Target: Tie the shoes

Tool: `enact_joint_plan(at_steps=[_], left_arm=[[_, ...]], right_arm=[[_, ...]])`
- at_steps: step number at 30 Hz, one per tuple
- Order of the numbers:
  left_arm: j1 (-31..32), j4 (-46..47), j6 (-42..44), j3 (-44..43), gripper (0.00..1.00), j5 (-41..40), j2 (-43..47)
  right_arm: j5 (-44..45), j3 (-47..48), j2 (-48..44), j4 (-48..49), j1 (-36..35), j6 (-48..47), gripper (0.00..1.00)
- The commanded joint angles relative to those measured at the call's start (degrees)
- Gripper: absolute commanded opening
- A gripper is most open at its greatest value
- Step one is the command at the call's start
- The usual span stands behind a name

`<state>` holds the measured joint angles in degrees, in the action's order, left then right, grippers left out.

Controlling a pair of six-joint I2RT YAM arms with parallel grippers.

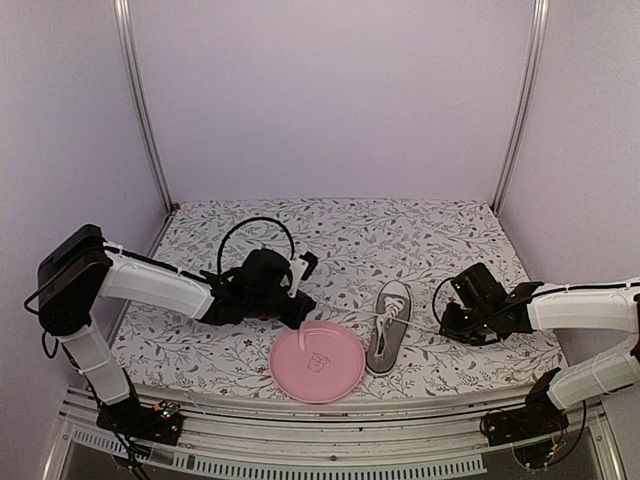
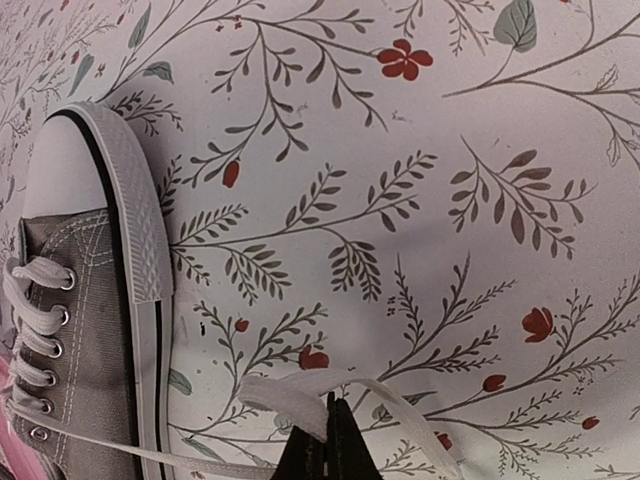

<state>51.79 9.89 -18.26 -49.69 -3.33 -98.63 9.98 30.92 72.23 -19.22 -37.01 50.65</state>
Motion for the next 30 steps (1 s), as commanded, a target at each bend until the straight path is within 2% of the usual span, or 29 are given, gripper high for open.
enact_joint_plan(at_steps=[1, 10, 11, 13, 15, 17, 21, 26, 30], left_arm=[[-2.3, -0.9, 3.3, 1.5, 0.0, 1.2, -2.9], [-2.0, -0.1, 7.9, -0.3, 0.0, 10.9, -3.3], [-2.0, -0.1, 8.6, -1.0, 0.06, 11.8, -3.2], [-2.0, 0.1, 9.9, -2.5, 0.28, 13.5, -2.9], [-1.8, 0.7, 11.3, -4.2, 0.47, 16.1, -3.1], [-1.5, 0.8, 12.7, -6.4, 0.56, 18.9, -3.7], [-0.1, -0.7, 15.3, -12.1, 0.6, 24.1, -8.3], [1.4, -3.1, 18.9, -18.6, 0.6, 25.1, -15.3], [1.5, -3.0, 19.7, -20.5, 0.6, 25.4, -18.6]], right_arm=[[0.3, -2.7, 0.2, -0.5, 1.7, 0.7, 0.02], [-4.9, -3.3, -6.3, 4.1, 2.6, -3.4, 0.02], [-5.5, -3.3, -6.9, 4.6, 2.6, -4.2, 0.02], [-6.0, -3.1, -7.8, 4.9, 2.6, -4.9, 0.02], [-6.1, -2.8, -8.4, 5.0, 2.6, -5.4, 0.02], [-6.1, -2.7, -8.6, 4.9, 2.6, -5.7, 0.02], [-6.1, -2.4, -8.7, 5.1, 2.7, -5.7, 0.02], [-6.1, -2.4, -8.8, 5.3, 2.8, -5.6, 0.02], [-6.3, -2.3, -9.0, 5.3, 3.0, -5.6, 0.02]])
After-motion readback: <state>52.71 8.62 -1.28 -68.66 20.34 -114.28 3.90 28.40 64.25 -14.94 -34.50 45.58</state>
